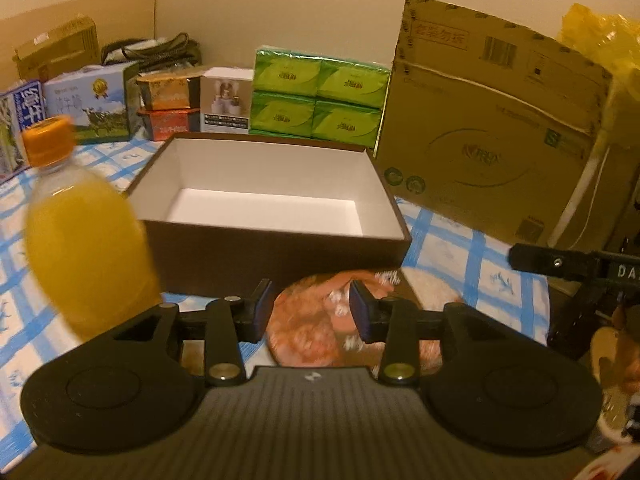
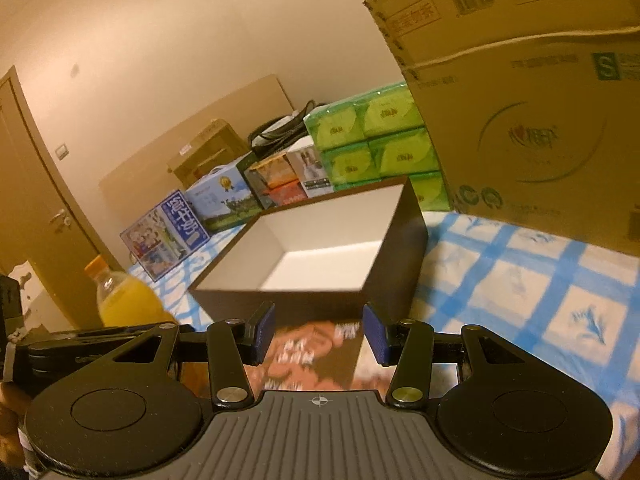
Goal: Organize soft objects
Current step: 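Move both tools back toward the pile on the bed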
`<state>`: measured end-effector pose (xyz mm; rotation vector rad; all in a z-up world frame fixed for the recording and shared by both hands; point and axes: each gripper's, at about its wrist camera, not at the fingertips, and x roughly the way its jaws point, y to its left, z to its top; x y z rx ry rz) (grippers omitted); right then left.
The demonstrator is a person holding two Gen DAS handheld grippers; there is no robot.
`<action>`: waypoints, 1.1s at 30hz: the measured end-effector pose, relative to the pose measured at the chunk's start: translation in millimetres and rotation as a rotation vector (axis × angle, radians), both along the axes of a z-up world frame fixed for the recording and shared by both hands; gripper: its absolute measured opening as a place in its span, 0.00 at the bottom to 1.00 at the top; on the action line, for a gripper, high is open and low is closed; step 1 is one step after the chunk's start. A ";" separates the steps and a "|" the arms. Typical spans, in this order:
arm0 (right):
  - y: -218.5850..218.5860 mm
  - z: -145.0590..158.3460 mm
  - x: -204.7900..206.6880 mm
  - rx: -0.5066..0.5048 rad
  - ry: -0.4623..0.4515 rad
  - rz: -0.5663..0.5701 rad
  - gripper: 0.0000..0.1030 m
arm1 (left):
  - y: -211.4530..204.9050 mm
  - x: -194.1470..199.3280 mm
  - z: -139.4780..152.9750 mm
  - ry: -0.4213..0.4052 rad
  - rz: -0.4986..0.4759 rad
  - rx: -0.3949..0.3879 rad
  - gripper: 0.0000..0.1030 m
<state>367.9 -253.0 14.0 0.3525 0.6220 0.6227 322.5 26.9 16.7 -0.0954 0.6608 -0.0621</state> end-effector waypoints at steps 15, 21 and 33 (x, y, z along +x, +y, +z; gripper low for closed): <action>-14.7 -16.9 -82.3 -0.067 0.019 -0.027 0.47 | 45.1 -95.6 -17.7 0.026 0.095 0.015 0.39; -16.3 -33.0 -99.4 -0.109 0.060 -0.060 0.47 | 59.9 -118.7 -30.0 0.057 0.126 0.006 0.39; -33.3 -76.4 -106.2 -0.185 0.157 -0.154 0.47 | 76.8 -129.0 -65.9 0.126 0.180 0.011 0.41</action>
